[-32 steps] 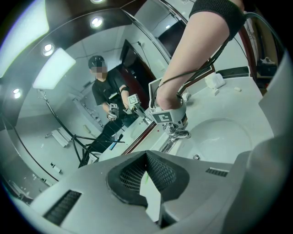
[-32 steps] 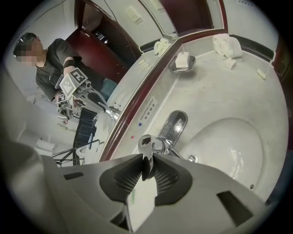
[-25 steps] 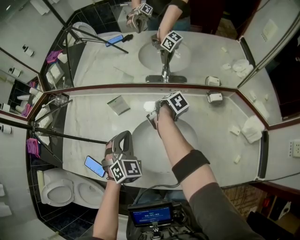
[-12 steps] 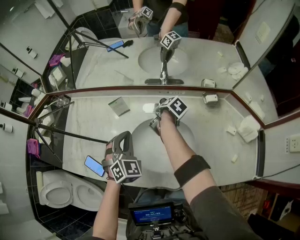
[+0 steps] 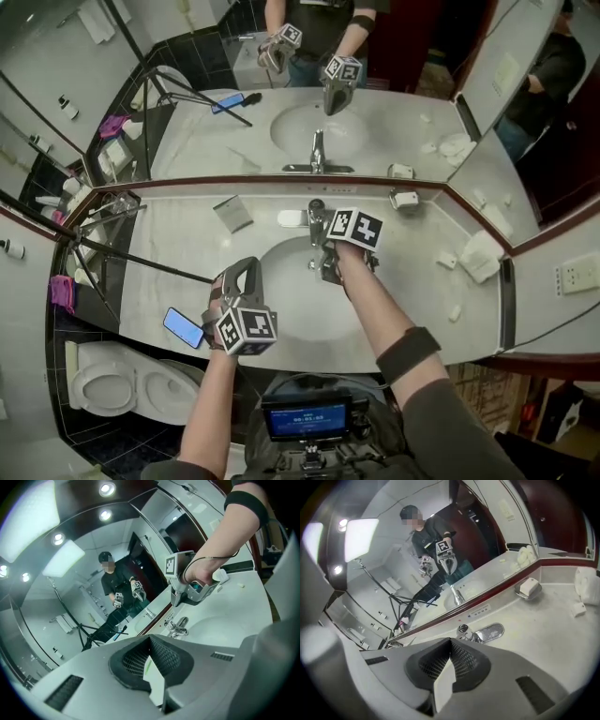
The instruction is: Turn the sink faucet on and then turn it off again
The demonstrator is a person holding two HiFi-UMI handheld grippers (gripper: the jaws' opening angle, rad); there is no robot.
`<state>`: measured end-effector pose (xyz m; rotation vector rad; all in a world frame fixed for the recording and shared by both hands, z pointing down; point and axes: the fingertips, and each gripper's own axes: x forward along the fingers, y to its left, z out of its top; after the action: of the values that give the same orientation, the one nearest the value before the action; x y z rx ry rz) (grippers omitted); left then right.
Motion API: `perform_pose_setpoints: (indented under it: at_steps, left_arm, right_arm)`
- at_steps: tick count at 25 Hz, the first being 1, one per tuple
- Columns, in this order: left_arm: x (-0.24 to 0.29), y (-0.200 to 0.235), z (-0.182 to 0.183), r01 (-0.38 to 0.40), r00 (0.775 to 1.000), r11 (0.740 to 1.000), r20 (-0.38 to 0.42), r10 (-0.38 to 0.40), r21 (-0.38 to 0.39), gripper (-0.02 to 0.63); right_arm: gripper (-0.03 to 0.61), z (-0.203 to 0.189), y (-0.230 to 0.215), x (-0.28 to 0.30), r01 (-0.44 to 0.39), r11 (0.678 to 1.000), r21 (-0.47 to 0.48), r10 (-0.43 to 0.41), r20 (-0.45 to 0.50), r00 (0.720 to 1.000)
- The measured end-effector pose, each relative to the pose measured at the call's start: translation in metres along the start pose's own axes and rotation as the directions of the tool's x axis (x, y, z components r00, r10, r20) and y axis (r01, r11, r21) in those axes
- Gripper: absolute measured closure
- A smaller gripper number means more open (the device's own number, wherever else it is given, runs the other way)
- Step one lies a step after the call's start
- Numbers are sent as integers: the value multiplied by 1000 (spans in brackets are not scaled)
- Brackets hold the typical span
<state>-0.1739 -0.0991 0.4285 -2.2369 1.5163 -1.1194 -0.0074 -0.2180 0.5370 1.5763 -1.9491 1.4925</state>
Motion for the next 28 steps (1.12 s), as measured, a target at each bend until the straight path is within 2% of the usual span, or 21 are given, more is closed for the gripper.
perform_pose_setpoints:
  at_steps: [3,8,14,18,24,28]
  left_arm:
    - [-3,-2,0,13,1000,1000,6,-13,-15,614]
    - [-6,-8,1,34,999,998,16,-34,-55,614]
    - [-12,-8,0,60,998,991,27,-58,-123,614]
    - [-16,-9,-2,78,997,990,27,-75,-118,614]
    - [-15,-15,-3,89,996,985,29,-86,-149,614]
    - [-14,-19,-4,95,995,980,32,-91,-173,614]
  right_arm:
    - [564,1,-3,-16,-53,996,-73,53,1,999]
    - [564,0,-18,-43,-81,978,-192,85,15,996]
    - [563,12,-37,-77,-63,931,-360,95,71,993]
    - [563,16,-49,-92,-45,906,-420,91,90,992]
    - [563,17,-55,-101,-7,826,-564,84,110,990]
    - [561,20,-53,-98,16,758,-652,78,115,990]
